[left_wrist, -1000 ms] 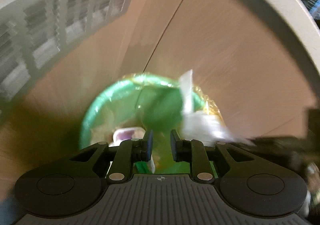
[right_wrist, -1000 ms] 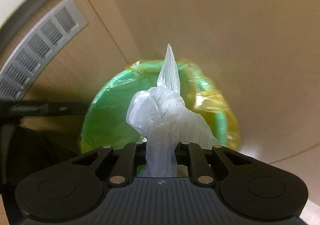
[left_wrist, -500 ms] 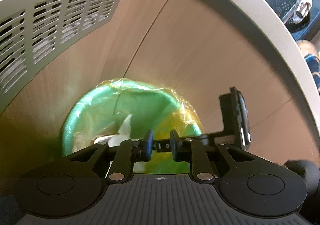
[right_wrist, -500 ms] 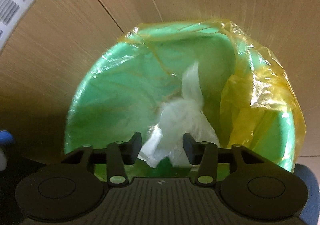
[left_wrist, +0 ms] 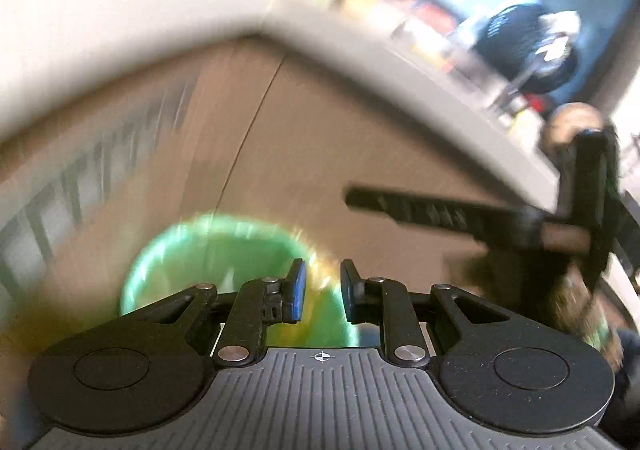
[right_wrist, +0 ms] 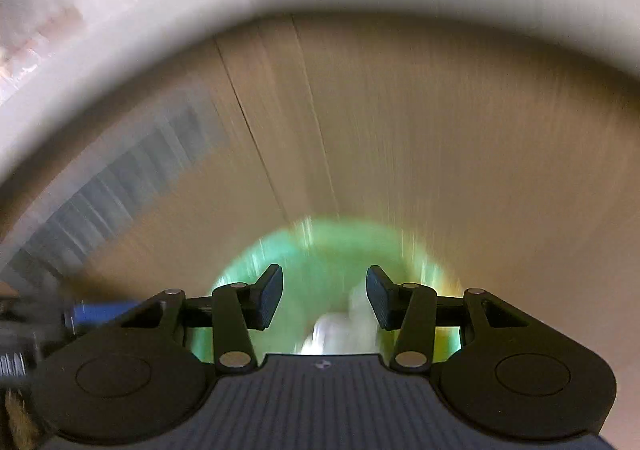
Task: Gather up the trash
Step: 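Raise both tools out of the bin toward the counter, then reach the right tool to the yellow-rimmed sponge scrubber and grasp its edge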
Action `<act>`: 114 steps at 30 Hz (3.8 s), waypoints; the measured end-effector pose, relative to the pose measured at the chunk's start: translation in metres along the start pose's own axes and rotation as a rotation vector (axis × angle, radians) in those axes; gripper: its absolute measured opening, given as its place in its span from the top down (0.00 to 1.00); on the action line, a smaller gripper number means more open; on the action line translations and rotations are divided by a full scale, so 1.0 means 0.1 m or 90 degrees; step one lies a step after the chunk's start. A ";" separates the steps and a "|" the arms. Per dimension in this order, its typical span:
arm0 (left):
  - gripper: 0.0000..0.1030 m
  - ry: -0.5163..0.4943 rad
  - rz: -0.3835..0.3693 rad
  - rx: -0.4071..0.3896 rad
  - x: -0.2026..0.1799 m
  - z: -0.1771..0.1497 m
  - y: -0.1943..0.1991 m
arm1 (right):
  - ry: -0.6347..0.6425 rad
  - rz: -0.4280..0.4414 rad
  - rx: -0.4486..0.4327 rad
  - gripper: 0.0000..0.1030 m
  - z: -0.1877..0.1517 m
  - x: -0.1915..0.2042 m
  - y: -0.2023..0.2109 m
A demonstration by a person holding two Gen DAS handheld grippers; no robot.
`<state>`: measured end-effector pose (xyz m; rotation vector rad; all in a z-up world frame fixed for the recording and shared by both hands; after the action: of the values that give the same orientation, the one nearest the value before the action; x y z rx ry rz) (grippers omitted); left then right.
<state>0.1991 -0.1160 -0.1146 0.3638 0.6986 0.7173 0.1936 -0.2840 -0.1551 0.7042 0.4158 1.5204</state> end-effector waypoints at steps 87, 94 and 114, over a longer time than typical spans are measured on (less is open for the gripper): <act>0.77 0.330 0.479 -0.275 1.54 0.99 2.71 | 0.167 0.422 0.089 0.71 2.42 3.38 -0.31; 0.69 0.338 0.443 -0.288 1.54 0.93 2.71 | 0.206 0.429 0.159 0.80 2.11 3.25 -0.25; 0.68 0.303 0.373 -0.270 1.24 0.86 2.57 | 0.240 0.417 0.090 0.41 2.09 2.67 0.40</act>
<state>0.2044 0.1463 0.0260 -0.0089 0.8681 1.5109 0.3095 -0.0578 0.0732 0.6988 0.6174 2.2781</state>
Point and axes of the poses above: each gripper's, at about its wrist camera, not at the fingertips, and y roughly against the way its jaws point, x to its left, z to its top, the point moved 4 cm from there along -y, roughly the way its jaws point, and after that the axes turned 1 degree about y, right-handed, at the moved point
